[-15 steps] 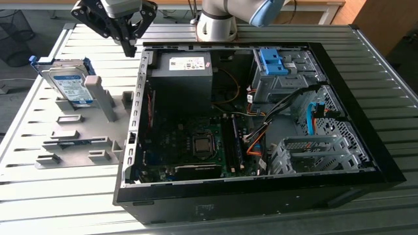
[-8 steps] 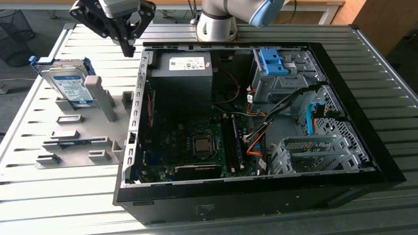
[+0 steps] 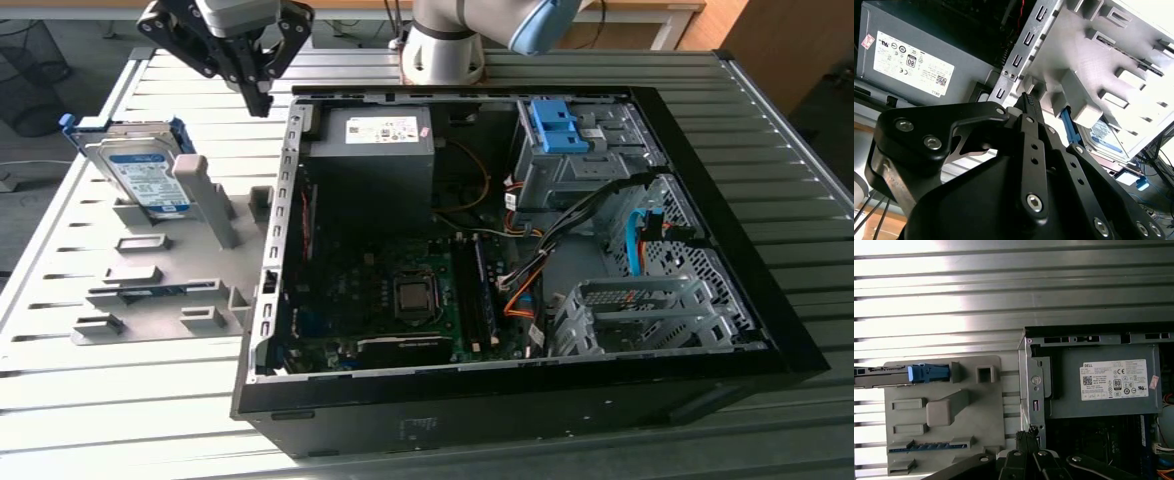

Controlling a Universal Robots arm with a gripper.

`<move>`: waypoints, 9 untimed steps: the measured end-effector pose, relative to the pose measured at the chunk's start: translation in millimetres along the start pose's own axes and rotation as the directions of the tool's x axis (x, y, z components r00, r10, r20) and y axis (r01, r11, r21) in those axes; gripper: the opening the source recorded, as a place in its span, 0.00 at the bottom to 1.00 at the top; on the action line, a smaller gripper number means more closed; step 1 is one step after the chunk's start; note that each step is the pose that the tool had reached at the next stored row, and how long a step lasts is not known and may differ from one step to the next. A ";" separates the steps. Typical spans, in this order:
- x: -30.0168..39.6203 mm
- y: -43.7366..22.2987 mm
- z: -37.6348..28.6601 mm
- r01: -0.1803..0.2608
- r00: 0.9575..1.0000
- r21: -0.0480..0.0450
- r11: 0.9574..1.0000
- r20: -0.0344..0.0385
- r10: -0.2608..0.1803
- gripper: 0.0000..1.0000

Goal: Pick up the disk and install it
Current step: 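Reach for the disk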

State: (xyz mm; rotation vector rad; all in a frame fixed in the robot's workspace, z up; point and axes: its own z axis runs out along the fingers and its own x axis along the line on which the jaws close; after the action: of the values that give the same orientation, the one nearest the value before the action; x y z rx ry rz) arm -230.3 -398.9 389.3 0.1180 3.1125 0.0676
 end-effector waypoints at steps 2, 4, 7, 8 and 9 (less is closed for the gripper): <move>0.6 0.0 0.0 0.000 1.000 0.000 1.000 0.000 0.000 0.11; 0.8 -0.1 0.0 0.000 1.000 0.000 1.000 0.000 0.000 0.11; 1.1 -0.1 0.0 0.000 1.000 0.000 1.000 0.000 0.000 0.11; 1.4 -0.1 0.0 0.000 1.000 0.000 1.000 0.000 0.000 0.11; 1.8 -0.1 0.0 0.000 1.000 0.000 1.000 0.000 0.000 0.11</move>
State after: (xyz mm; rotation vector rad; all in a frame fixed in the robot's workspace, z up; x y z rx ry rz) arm -232.1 -398.9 389.3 0.1182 3.1125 0.0676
